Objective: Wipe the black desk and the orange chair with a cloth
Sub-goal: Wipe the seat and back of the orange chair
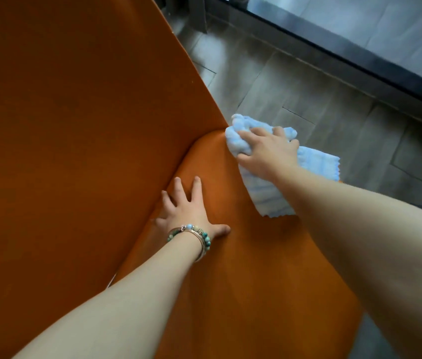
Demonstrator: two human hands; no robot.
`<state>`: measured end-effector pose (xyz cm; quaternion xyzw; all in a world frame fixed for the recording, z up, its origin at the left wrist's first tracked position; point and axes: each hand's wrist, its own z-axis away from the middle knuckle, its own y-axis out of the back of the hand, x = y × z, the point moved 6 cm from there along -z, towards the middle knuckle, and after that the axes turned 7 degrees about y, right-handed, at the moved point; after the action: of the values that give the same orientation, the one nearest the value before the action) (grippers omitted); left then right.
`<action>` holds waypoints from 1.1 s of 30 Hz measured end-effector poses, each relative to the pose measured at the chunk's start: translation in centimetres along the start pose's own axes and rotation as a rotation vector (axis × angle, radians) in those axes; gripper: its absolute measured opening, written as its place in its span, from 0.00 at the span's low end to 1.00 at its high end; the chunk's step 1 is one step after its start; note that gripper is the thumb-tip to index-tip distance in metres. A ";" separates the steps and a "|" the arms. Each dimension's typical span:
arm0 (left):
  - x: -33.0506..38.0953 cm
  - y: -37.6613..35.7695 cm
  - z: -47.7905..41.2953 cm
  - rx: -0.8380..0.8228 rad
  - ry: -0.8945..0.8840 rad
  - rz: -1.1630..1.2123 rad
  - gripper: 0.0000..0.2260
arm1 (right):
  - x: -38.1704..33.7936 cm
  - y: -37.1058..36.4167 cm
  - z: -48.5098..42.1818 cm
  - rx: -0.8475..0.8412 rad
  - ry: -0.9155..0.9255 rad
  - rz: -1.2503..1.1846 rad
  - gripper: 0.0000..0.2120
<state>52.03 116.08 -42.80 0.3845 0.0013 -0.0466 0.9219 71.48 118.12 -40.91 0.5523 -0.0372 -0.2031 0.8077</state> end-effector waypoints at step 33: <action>-6.0 -2.6 3.9 0.060 -0.404 -0.266 0.35 | -7.0 -9.5 20.9 0.326 0.429 0.020 0.17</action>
<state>45.69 111.95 -41.65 0.3910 -0.1341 -0.2437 0.8774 56.42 99.43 -40.29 0.7051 0.0972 -0.0646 0.6994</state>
